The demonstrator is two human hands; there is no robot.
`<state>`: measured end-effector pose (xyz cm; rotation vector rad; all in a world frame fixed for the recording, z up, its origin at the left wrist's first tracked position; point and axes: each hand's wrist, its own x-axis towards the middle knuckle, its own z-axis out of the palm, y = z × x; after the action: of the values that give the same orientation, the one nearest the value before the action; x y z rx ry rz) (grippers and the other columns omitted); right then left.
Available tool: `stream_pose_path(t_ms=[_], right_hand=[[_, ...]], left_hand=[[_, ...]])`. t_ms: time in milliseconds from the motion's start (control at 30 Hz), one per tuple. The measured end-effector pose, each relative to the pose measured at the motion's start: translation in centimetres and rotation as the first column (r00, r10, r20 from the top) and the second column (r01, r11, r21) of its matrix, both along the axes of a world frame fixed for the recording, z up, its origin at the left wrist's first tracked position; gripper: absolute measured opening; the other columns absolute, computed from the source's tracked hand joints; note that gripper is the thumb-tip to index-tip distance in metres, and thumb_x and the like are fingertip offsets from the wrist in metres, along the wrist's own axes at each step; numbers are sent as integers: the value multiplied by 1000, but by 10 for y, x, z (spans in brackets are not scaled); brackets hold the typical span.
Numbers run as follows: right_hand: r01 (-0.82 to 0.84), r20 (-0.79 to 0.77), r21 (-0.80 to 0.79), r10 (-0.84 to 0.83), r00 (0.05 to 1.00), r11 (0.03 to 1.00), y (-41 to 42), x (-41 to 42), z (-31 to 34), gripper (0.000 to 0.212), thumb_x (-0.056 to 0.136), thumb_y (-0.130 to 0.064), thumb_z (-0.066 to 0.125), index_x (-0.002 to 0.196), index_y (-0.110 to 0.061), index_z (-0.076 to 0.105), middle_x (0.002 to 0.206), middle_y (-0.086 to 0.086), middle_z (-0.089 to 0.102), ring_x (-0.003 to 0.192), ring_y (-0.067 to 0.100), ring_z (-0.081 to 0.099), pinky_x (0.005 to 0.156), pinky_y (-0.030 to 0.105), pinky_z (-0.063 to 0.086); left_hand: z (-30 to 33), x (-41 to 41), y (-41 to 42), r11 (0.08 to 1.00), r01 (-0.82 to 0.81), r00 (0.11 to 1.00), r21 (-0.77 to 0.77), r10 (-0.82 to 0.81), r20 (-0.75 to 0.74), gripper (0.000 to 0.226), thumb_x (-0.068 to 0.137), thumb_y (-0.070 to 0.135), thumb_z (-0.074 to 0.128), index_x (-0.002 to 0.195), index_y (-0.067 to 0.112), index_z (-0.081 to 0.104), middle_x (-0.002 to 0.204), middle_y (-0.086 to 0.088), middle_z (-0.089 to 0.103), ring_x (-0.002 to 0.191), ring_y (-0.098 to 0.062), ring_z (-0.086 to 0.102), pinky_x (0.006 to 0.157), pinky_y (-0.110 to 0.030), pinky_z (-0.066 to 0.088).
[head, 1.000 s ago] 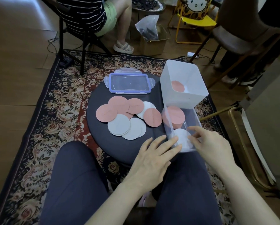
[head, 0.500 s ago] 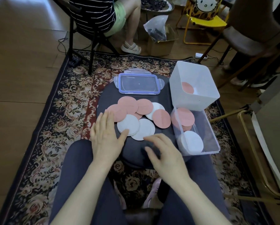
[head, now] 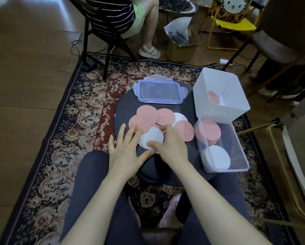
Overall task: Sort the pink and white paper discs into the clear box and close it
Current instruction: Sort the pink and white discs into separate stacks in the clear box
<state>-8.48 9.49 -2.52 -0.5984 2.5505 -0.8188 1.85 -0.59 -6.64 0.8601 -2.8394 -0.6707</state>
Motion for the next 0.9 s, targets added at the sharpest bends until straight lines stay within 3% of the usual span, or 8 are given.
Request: stream_pose_path(t_ms=[167, 367, 467, 567, 633, 733, 833, 900], right_hand=[[61, 81, -74, -55, 995, 995, 3, -1, 3, 40, 78, -31, 71, 109, -23, 46, 101, -10, 57, 94, 19, 57, 76, 35, 43], [128, 118, -71, -119, 986, 989, 14, -5, 3, 33, 84, -27, 62, 115, -17, 56, 112, 0, 62, 102, 24, 56, 84, 38, 46], [204, 155, -130, -183, 971, 970, 29, -6, 2, 28, 86, -26, 62, 112, -15, 63, 107, 2, 66, 100, 23, 59, 82, 35, 48], [253, 204, -217, -210, 956, 943, 41, -6, -3, 23, 85, -22, 63, 106, -15, 69, 99, 0, 70, 95, 21, 63, 85, 38, 51], [304, 278, -278, -226, 934, 911, 46, -3, -6, 19, 85, -17, 64, 103, -15, 71, 86, -5, 69, 78, 12, 63, 75, 34, 51], [368, 396, -379, -210, 894, 849, 53, 1, -7, 18, 88, -8, 61, 99, -20, 68, 60, -18, 57, 46, -4, 46, 52, 15, 37], [375, 471, -418, -155, 868, 828, 55, 3, -2, 13, 90, -6, 59, 96, -14, 67, 47, -16, 49, 38, 0, 37, 41, 11, 30], [364, 477, -430, -134, 869, 827, 57, 5, 2, 13, 92, -7, 57, 95, -13, 67, 44, -12, 47, 38, 4, 34, 39, 14, 29]], left_hand=[[-2, 0, -1, 1000, 11, 1000, 9, -11, 3, 97, 71, 85, 19, 153, 32, 18, 161, 18, 6, 148, -11, -9, 117, -49, -1], [2, 2, 0, 999, 27, 998, 41, -25, -49, 98, 70, 82, 19, 153, 31, 16, 161, 15, 7, 149, -12, -7, 117, -44, -6], [4, 1, 9, 996, -45, 973, 79, 61, -223, 87, 79, 72, 31, 150, 22, 32, 158, 5, 27, 148, -16, 14, 116, -35, 0], [11, 1, 21, 979, -121, 899, 166, 179, -400, 60, 86, 56, 46, 132, 19, 56, 133, 4, 56, 127, -18, 46, 107, -37, 30], [20, 0, 30, 947, -133, 873, 293, 252, -418, 40, 91, 44, 56, 124, 21, 62, 113, 11, 61, 104, -14, 55, 94, -36, 44], [31, -4, 37, 867, -158, 881, 473, 340, -330, 33, 92, 32, 63, 124, 26, 62, 100, 14, 60, 82, -6, 57, 84, -31, 47], [35, -10, 37, 785, -157, 902, 599, 361, -236, 39, 89, 27, 66, 128, 29, 58, 104, 14, 64, 79, -3, 59, 80, -23, 46], [35, -14, 36, 661, -114, 900, 741, 385, -205, 36, 88, 15, 66, 122, 27, 62, 99, 8, 69, 70, -6, 61, 65, -17, 46]])
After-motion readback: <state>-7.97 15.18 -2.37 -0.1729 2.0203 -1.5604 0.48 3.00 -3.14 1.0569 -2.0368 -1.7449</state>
